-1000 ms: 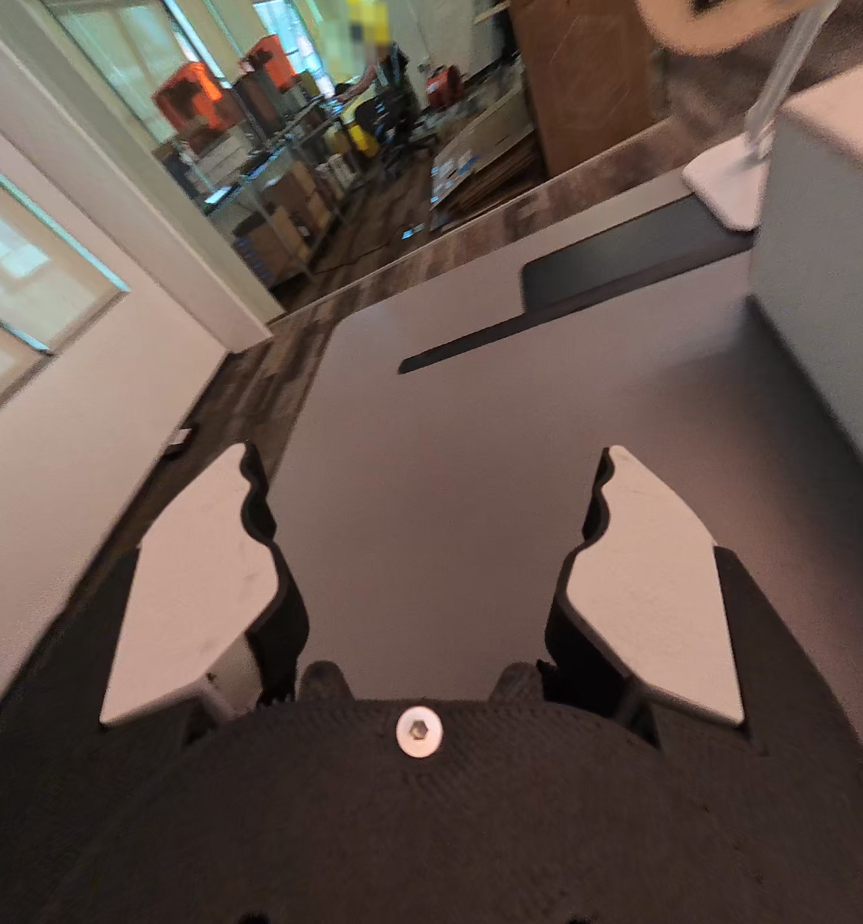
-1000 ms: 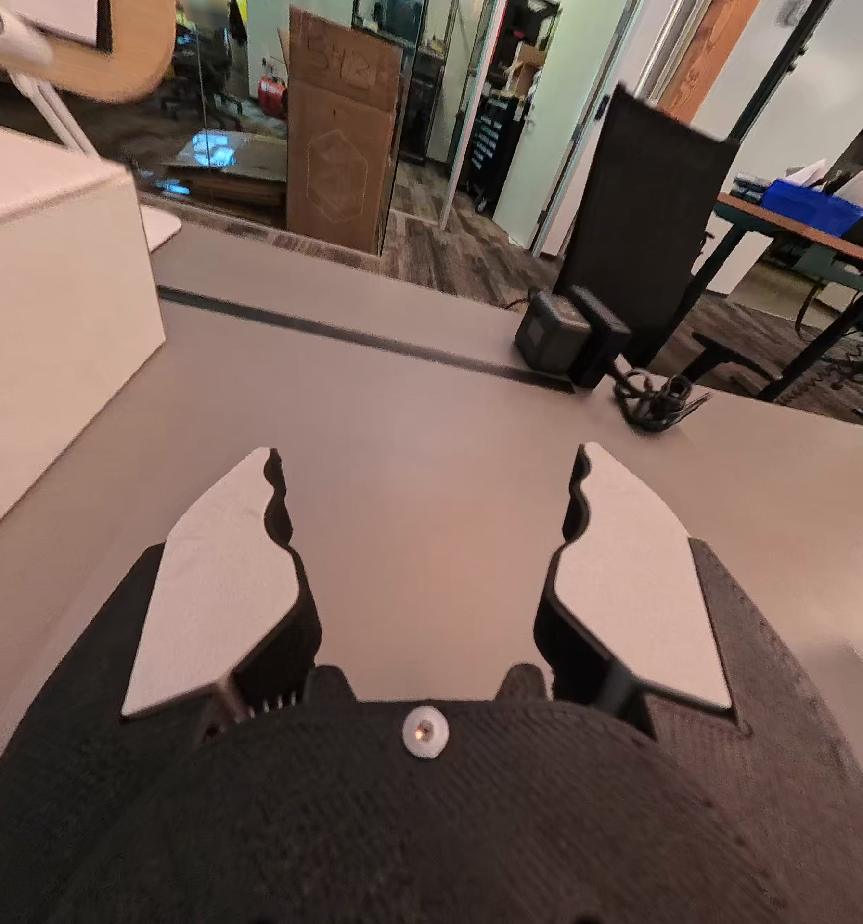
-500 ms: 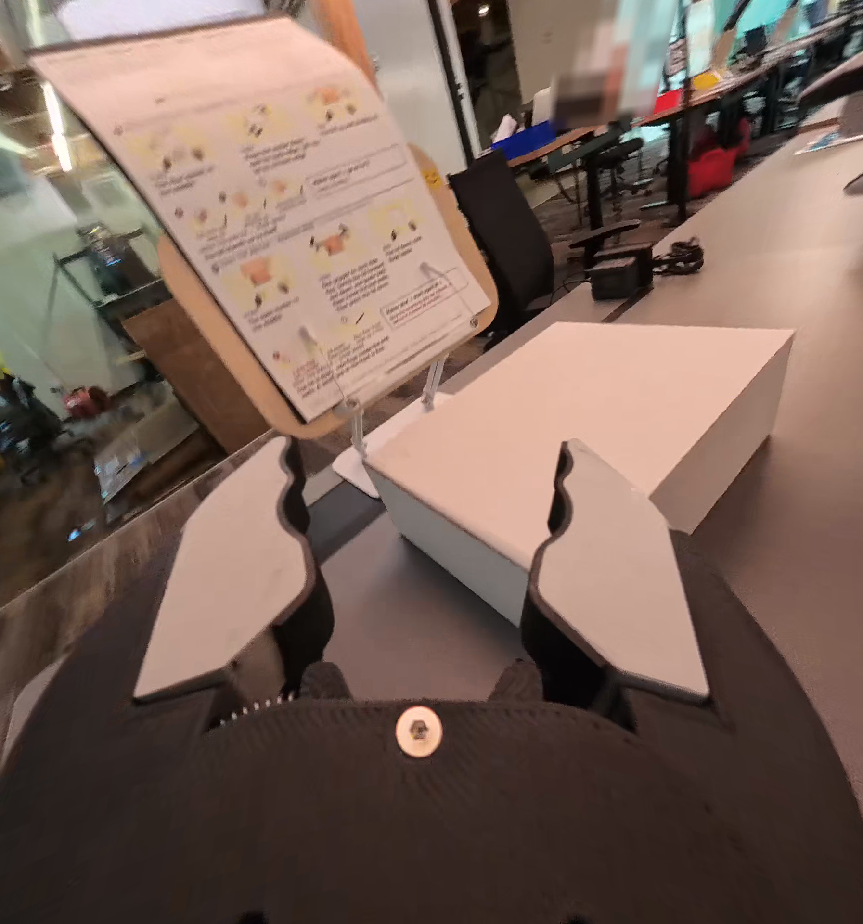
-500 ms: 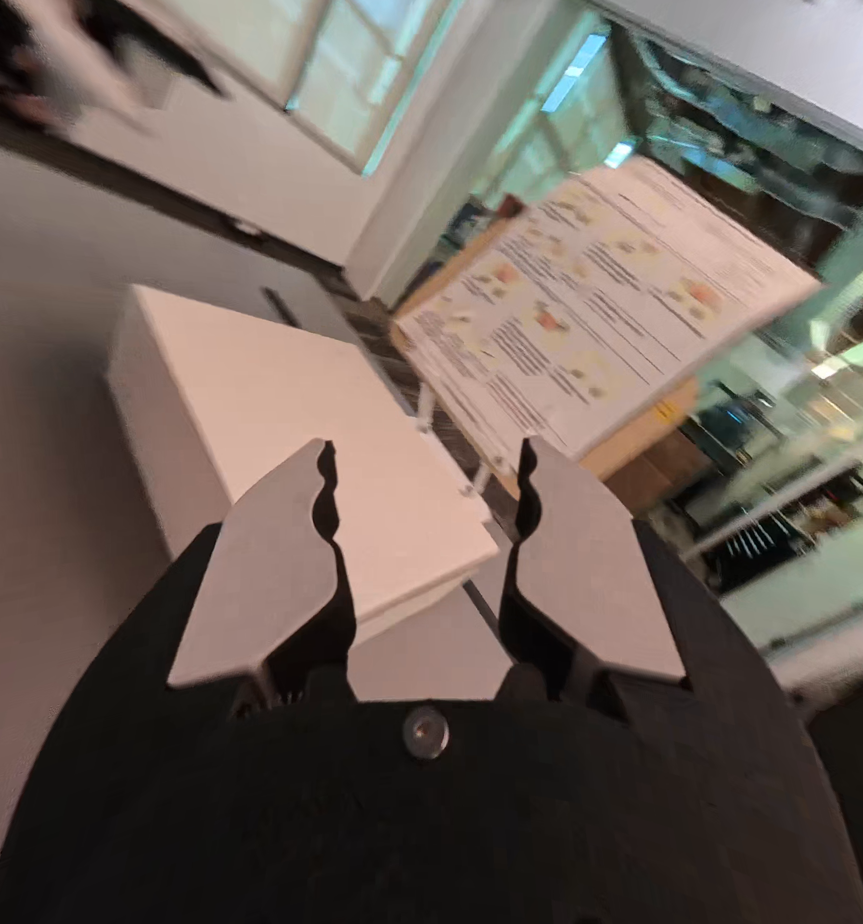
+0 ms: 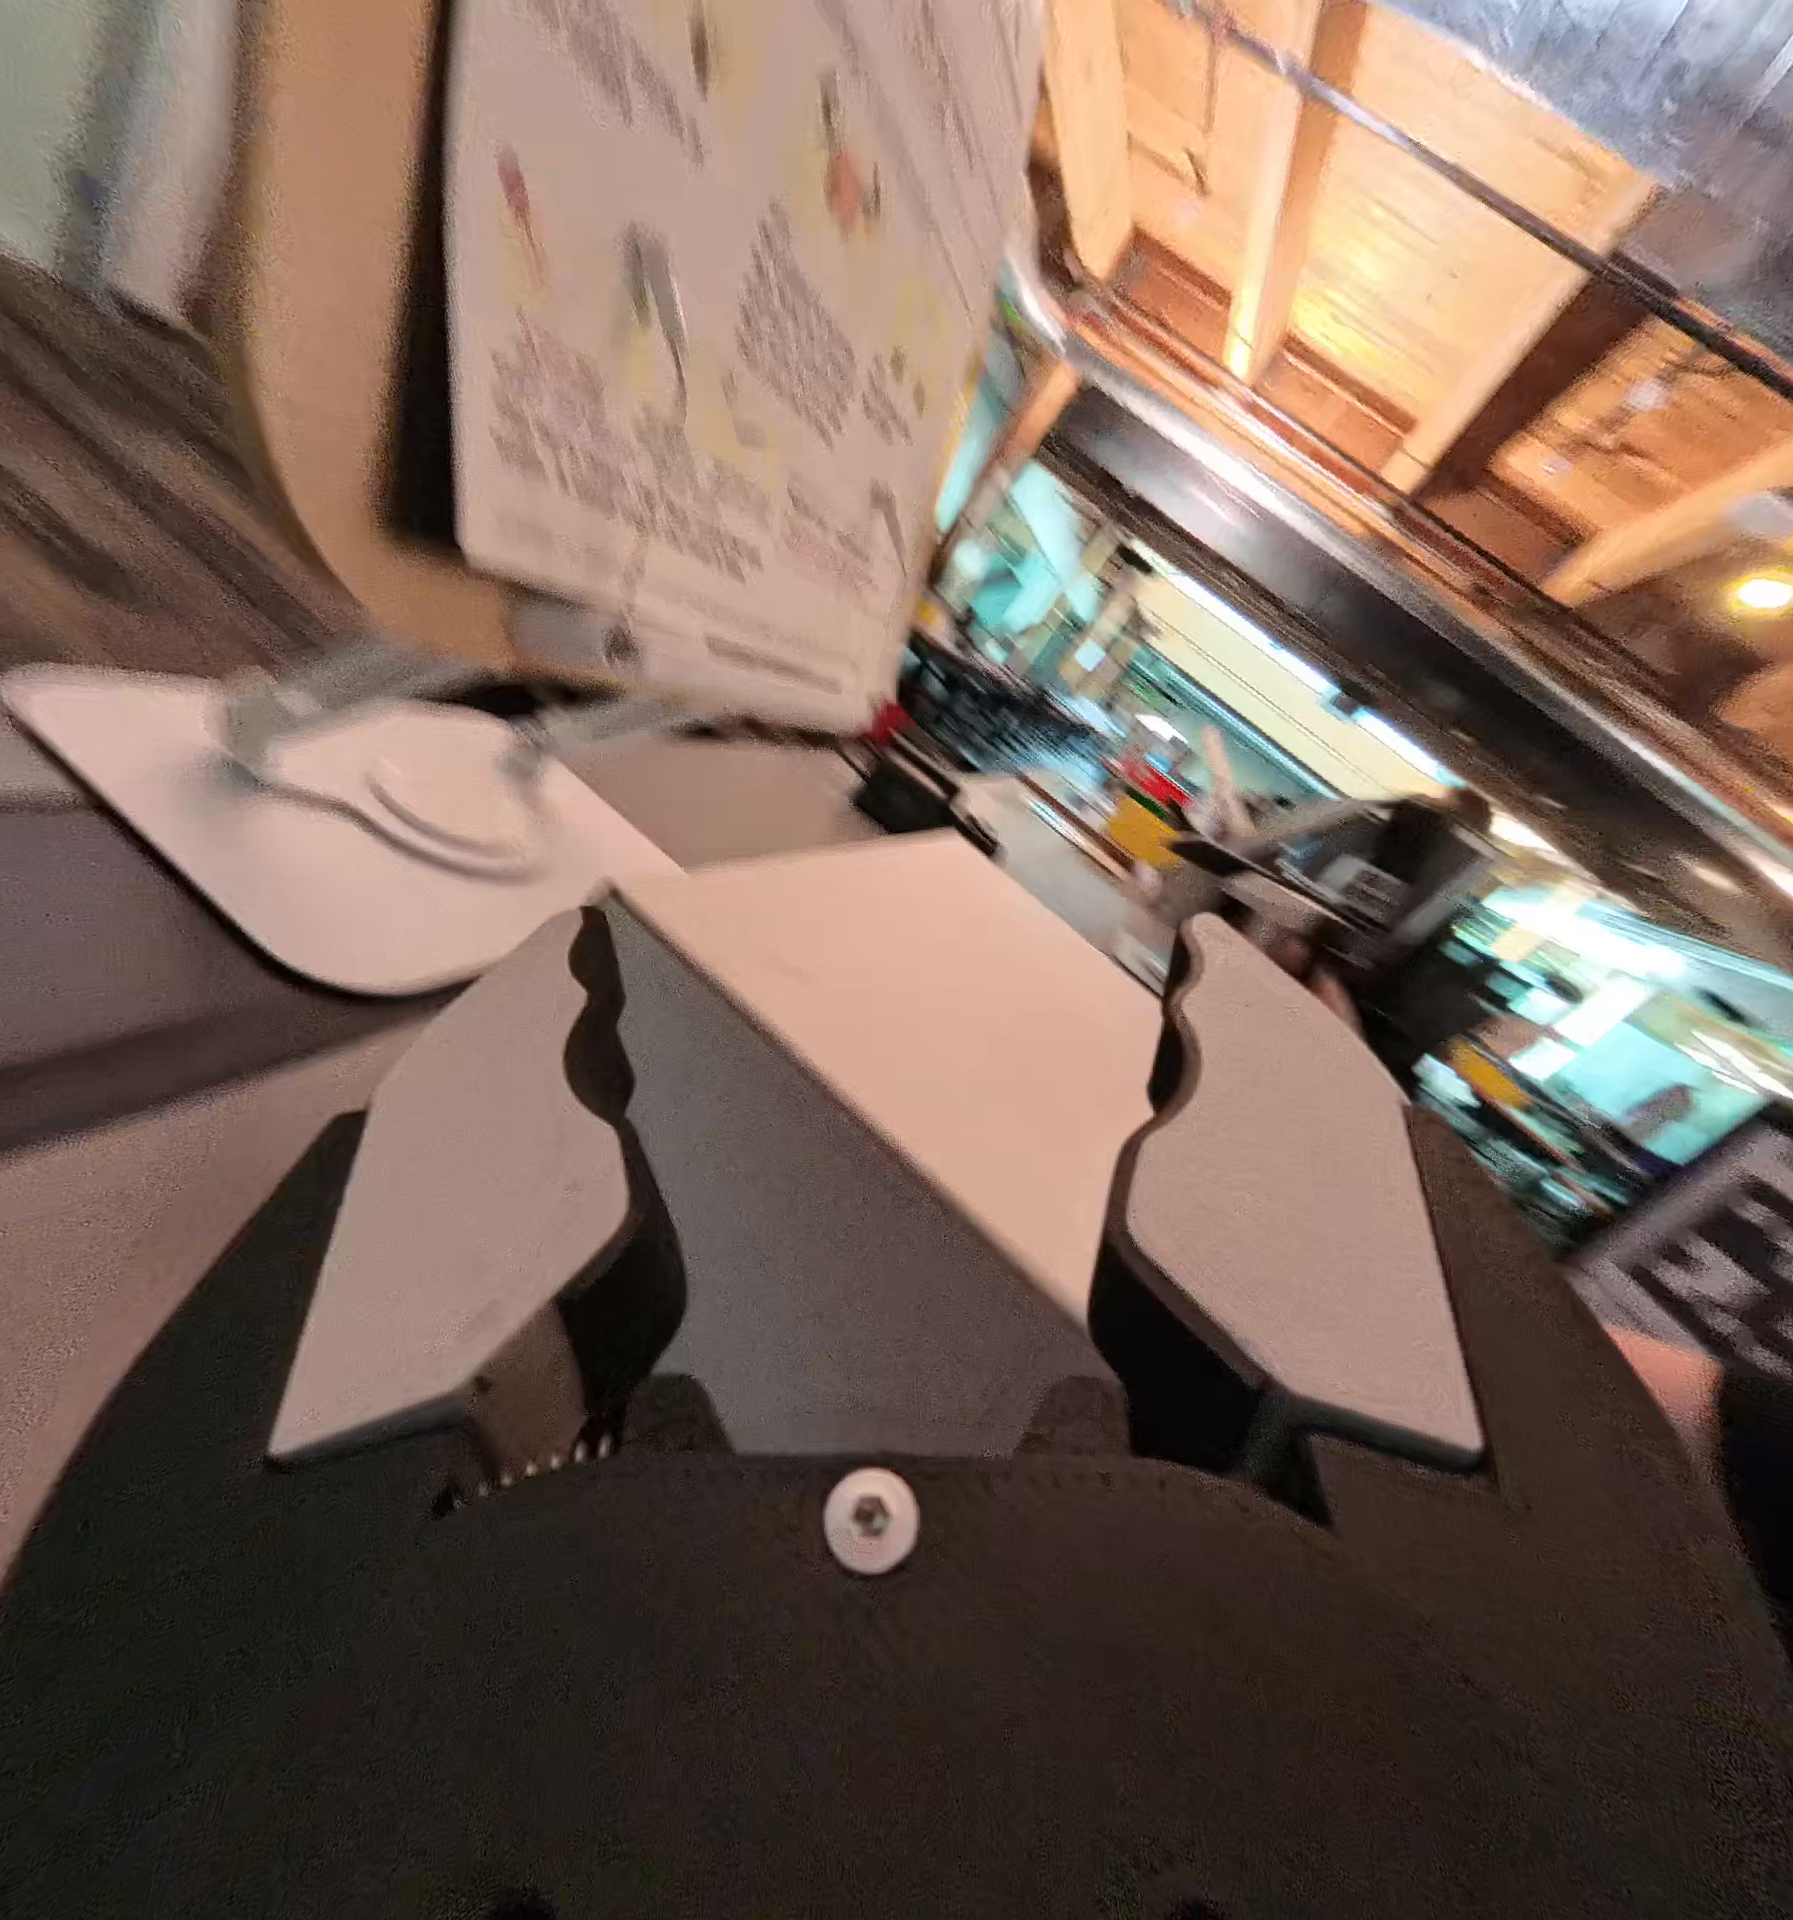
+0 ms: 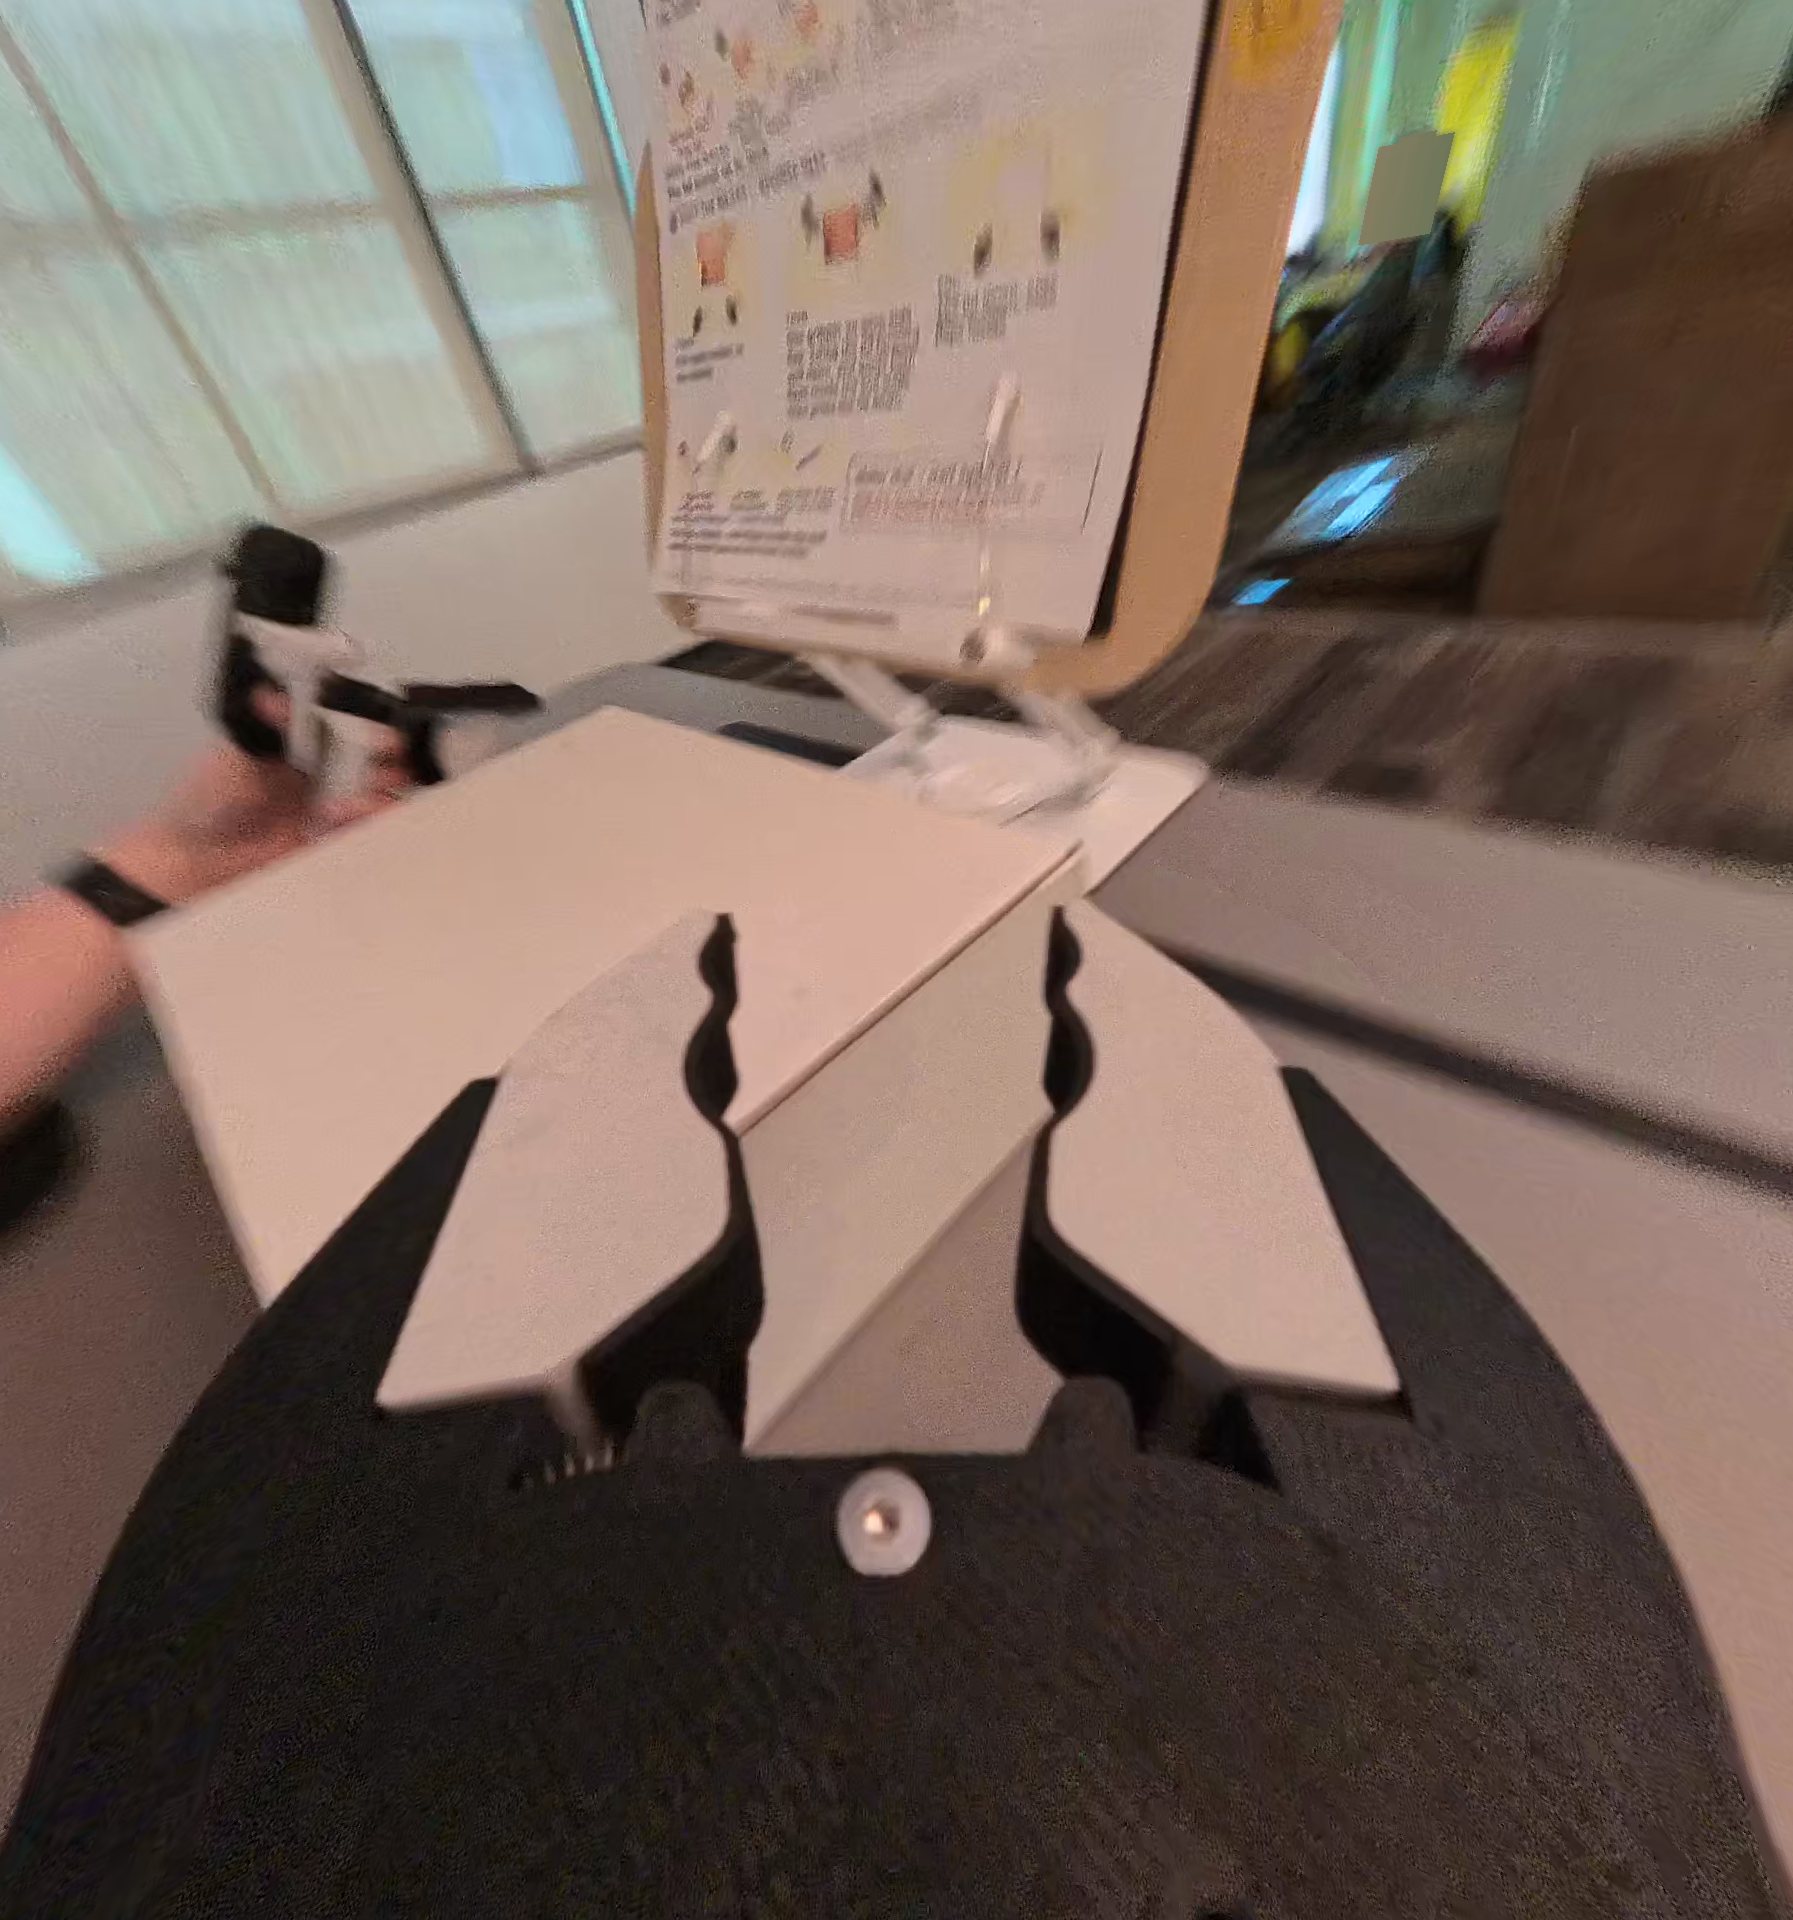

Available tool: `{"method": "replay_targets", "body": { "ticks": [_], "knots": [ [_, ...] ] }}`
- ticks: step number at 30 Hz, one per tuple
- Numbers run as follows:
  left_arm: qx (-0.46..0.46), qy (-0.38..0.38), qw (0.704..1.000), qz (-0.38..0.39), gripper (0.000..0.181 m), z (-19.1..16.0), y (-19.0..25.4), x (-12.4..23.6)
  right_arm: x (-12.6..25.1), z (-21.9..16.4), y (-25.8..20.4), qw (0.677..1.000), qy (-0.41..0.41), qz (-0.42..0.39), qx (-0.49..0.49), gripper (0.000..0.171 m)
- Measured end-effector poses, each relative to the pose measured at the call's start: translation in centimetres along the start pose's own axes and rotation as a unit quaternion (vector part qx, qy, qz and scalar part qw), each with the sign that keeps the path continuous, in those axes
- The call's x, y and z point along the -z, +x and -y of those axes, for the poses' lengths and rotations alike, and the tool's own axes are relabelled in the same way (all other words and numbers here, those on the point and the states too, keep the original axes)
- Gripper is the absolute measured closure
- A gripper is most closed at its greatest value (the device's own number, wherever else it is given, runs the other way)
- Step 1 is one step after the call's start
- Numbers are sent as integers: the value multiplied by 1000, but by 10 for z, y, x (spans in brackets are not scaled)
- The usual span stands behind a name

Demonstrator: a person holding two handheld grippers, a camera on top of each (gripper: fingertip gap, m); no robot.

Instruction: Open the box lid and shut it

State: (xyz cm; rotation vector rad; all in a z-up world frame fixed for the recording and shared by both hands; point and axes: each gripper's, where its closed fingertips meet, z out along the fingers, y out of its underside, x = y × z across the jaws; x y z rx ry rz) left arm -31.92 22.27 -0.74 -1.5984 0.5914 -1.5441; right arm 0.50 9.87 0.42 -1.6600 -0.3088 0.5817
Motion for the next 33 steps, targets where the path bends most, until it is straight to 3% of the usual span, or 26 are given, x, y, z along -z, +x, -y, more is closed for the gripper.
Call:
{"method": "replay_targets", "body": {
  "ticks": [1, 3, 6, 11, 18, 21, 23, 26, 29, 31, 33],
  "knots": [
    [17, -35, 999, -12, 84, -13, -1, -4, -8, -12, -5, 997, -11, 45, -66, 105],
    [16, -83, 996, 6, 77, -31, -5, -10, -24, -26, -14, 980, -39, 100, -166, 99],
    [13, -127, 992, 21, 70, -50, -3, -17, -40, -39, -25, 968, -76, 119, -207, 93],
    [33, -149, 988, 22, 67, -62, 11, -12, -43, -55, -42, 970, -151, 92, -167, 80],
    [5, -240, 970, 26, 62, -94, 51, 18, -8, -72, -83, 946, -276, 123, -119, 80],
    [-13, -277, 961, 9, 68, -107, 66, 33, 8, -76, -96, 937, -301, 142, -105, 81],
    [-26, -249, 968, 3, 74, -102, 63, 33, 13, -76, -98, 936, -306, 146, -94, 81],
    [-5, -145, 989, 8, 75, -73, 45, 30, 11, -59, -97, 950, -278, 131, -60, 81],
    [13, -42, 999, 8, 77, -44, 28, 33, 5, -12, -122, 976, -167, 116, 85, 81],
    [-5, -30, 999, 33, 74, -41, 15, 32, 5, 16, -171, 965, -84, 139, 204, 81],
    [-39, -31, 997, 51, 67, -40, 10, 26, 6, 18, -224, 929, -49, 166, 328, 85]
  ]
}}
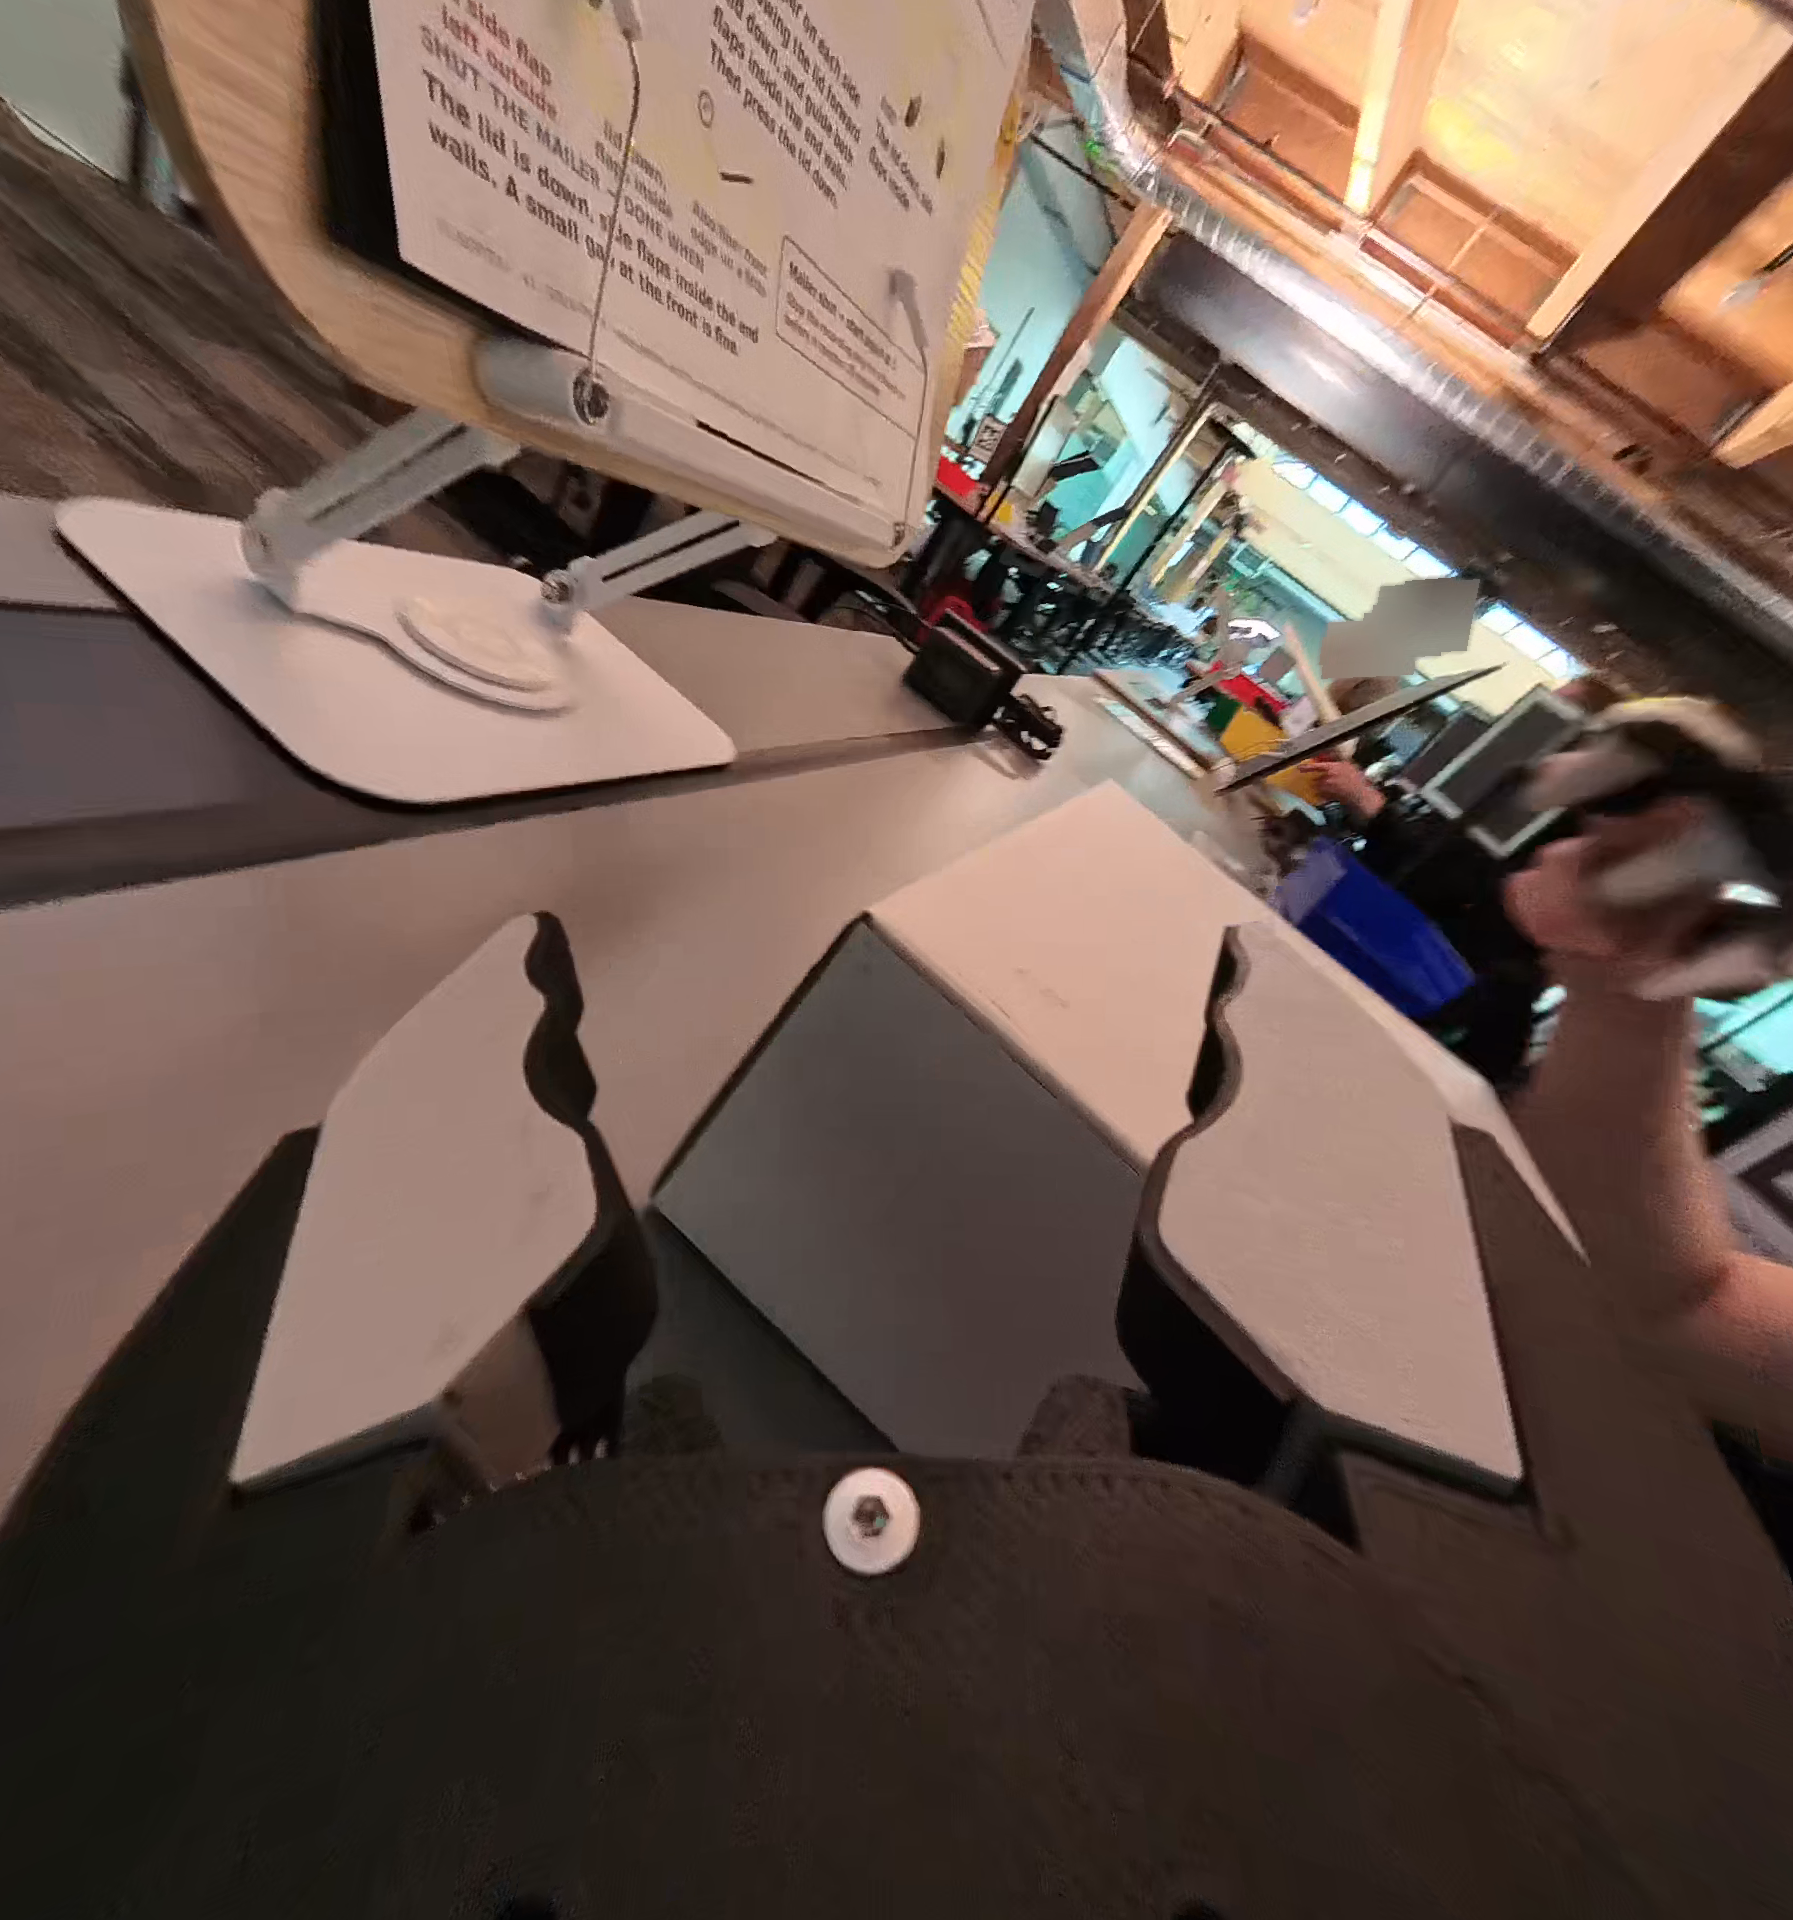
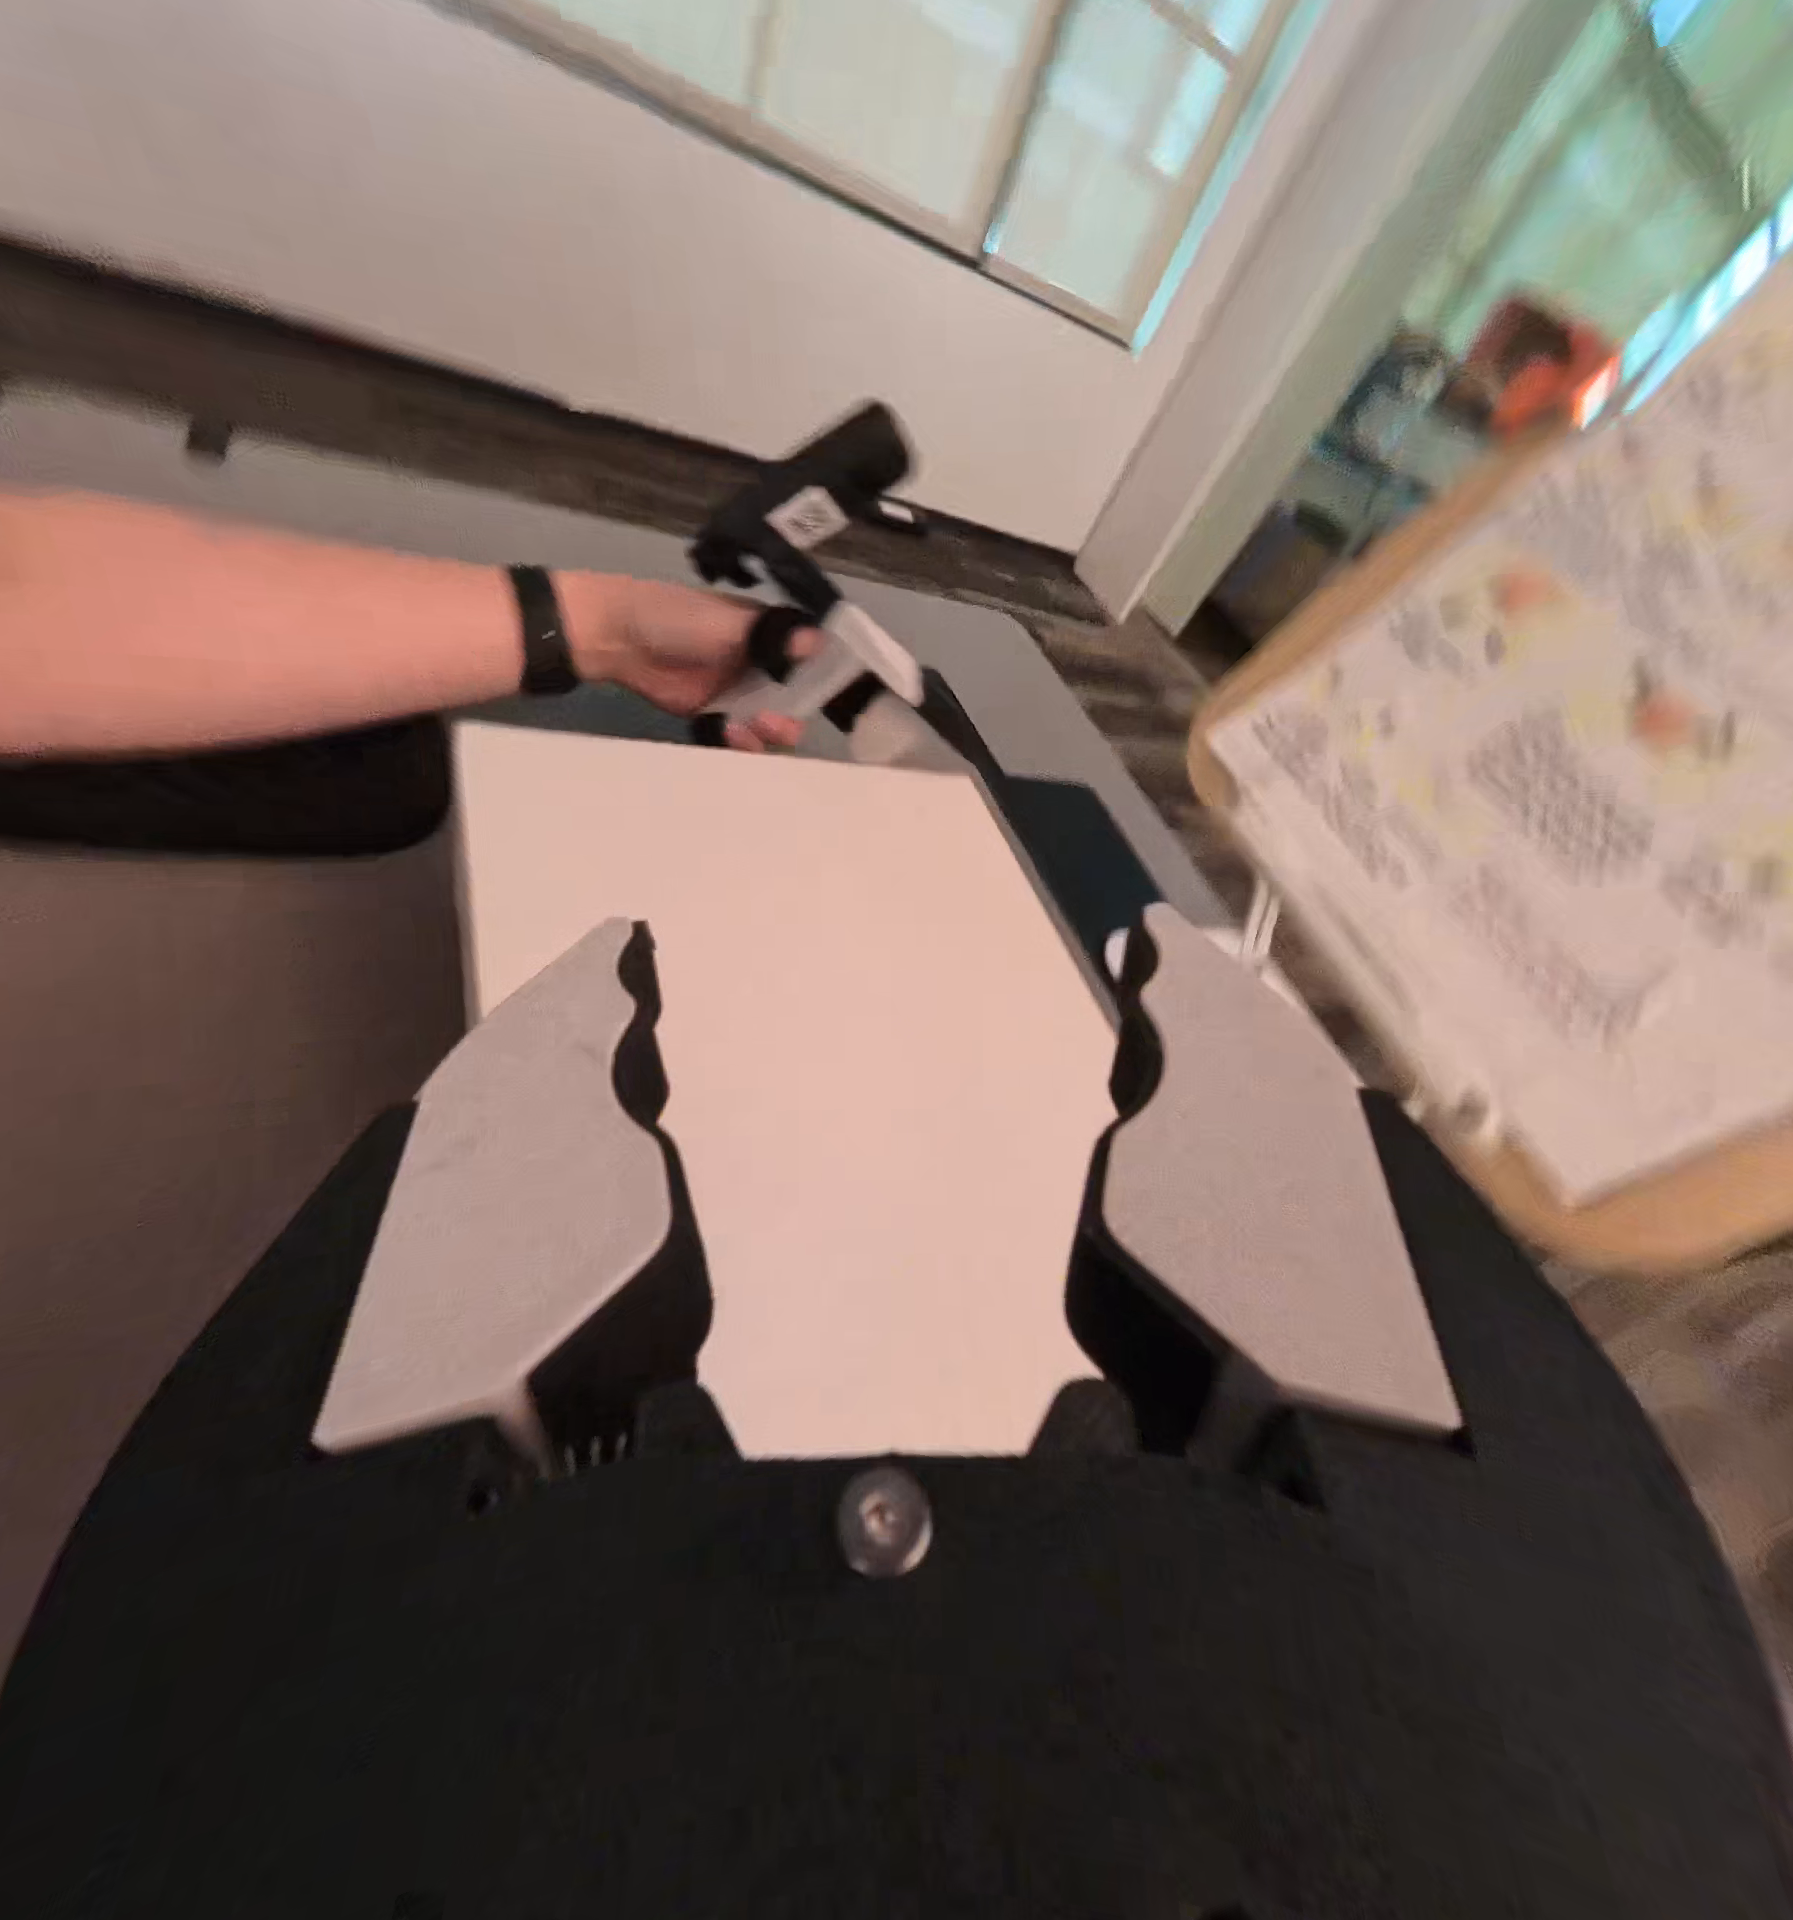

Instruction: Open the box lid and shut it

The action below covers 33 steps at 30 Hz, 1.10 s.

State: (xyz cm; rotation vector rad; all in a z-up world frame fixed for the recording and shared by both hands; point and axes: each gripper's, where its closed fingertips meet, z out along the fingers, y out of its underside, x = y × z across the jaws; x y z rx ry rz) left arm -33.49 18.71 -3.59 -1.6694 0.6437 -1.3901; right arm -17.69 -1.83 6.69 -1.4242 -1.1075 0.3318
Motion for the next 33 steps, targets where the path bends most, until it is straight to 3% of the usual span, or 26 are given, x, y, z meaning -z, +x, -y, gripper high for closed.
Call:
{"method": "replay_targets", "body": {
  "ticks": [3, 6, 9, 12, 16, 18, 24, 33],
  "knots": [
    [-17, -2, 1000, -8, 62, 7, 1, -11, -31, 15, -49, 990, -46, 31, 129, 94],
    [-12, 2, 999, -37, 67, 11, 2, -19, -59, 16, -99, 985, -76, 131, 87, 101],
    [4, -8, 997, -72, 72, 7, 5, -25, -78, -4, -124, 977, -118, 160, 77, 112],
    [11, -22, 995, -93, 73, 2, 8, -29, -84, -33, -126, 968, -177, 143, 105, 113],
    [9, -26, 992, -121, 73, 5, 10, -36, -87, -47, -122, 965, -194, 137, 106, 124],
    [-1, -37, 991, -132, 74, 3, 10, -39, -86, -50, -119, 965, -197, 133, 113, 136],
    [10, -73, 980, -187, 79, -10, 25, -47, -85, -57, -117, 960, -212, 138, 116, 145],
    [3, -80, 972, -220, 91, -17, 32, -37, -80, -57, -118, 958, -218, 143, 122, 148]
  ]
}}
